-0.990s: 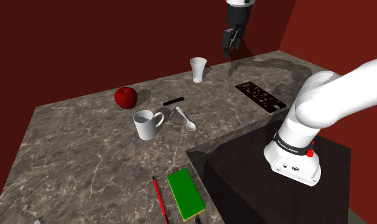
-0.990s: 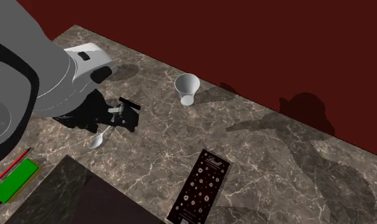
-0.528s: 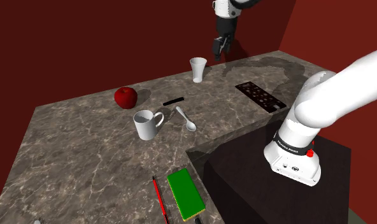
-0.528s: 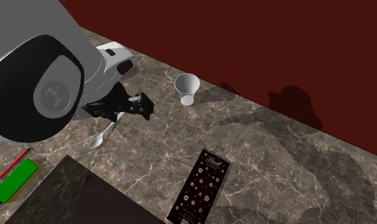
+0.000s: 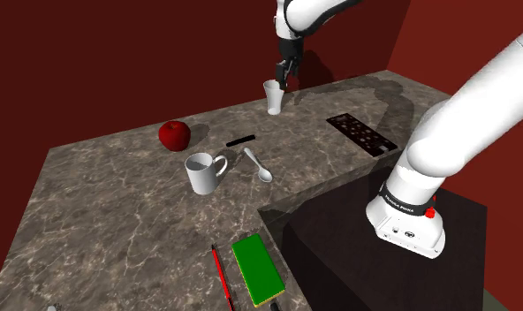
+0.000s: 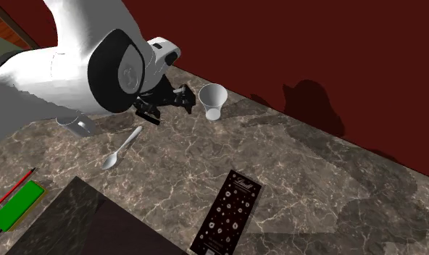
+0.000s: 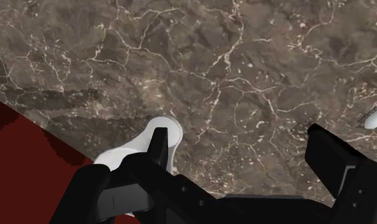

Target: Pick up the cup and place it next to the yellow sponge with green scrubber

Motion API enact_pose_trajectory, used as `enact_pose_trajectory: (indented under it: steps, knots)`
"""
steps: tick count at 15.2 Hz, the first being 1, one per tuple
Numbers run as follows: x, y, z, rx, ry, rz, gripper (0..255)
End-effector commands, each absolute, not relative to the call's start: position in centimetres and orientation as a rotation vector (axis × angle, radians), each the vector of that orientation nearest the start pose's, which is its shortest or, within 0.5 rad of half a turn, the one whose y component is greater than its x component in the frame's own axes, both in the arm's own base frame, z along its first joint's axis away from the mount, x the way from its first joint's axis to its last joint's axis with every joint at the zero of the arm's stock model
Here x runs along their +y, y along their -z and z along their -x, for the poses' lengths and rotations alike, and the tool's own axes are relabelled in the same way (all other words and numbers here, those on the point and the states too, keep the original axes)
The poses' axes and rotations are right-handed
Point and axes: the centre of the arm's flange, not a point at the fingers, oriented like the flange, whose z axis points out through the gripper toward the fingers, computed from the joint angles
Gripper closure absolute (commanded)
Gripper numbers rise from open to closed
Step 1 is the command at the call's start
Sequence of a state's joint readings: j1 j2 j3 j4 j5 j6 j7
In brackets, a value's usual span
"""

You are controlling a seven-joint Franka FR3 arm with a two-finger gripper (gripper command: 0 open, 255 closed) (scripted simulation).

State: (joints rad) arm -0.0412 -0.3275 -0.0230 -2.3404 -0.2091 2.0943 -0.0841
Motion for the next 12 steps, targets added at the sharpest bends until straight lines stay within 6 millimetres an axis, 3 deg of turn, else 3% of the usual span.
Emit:
enact_pose_trajectory:
  steps: [1, 10, 12]
  knots:
    - [-4.5, -45.6, -47.6, -0.212, 0.125, 3.334, 0]
    - [-7.4, -40.4, -57.1, -0.278, 0.168, 3.41, 0]
    - [-7.7, -39.4, -57.3, -0.278, 0.168, 3.41, 0]
